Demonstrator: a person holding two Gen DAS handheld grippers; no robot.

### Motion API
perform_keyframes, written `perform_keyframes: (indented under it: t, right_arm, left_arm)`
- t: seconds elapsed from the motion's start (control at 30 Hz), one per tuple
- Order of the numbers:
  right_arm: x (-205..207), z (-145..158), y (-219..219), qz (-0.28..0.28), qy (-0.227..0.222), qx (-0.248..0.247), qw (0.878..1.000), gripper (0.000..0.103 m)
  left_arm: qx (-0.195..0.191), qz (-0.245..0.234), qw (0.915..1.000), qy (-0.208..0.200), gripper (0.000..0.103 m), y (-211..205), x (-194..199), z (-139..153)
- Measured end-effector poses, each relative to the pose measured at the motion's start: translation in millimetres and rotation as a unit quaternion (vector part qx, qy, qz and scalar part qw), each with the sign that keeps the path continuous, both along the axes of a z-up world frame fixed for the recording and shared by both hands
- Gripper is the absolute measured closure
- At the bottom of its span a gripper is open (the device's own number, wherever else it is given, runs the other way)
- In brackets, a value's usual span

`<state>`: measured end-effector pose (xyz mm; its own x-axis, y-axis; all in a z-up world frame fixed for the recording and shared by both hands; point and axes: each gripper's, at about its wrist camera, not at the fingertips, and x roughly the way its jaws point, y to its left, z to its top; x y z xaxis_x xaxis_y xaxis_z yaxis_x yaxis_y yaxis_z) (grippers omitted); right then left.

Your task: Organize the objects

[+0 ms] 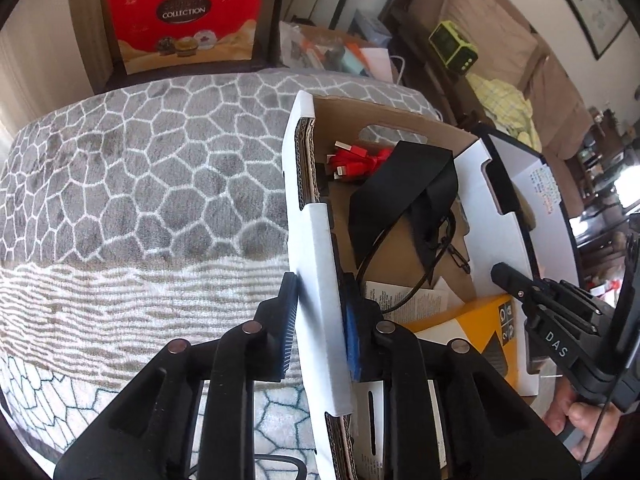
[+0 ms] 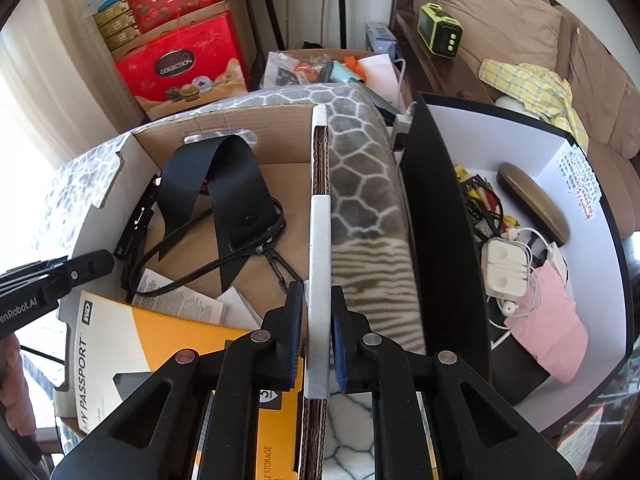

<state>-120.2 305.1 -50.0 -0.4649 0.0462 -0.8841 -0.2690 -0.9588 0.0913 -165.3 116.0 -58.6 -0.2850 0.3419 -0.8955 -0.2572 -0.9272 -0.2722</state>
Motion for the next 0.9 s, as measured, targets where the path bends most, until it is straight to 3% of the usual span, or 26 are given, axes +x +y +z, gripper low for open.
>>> perform_keyframes:
  t: [0.4,0.7,0.9]
  right_arm:
    - [-28,16,-70,0.059,0.020,0.006,0.998,0.090]
    - [-59,11,-119,0.092,0.013,-0.007,0.996,0.090]
    - [-71,2,-136,0.094,0.007,0.010,0.995,0.090]
  left_arm:
    - [-0.009,0.057,0.9982,0.020,0.085,-78,-2,22]
    - [-0.021,0.089,0.9957,0.008,0.085,-126,-14,13]
    - [-0.030,0.098,0.9948,0.006,0.087,-135,-18,1]
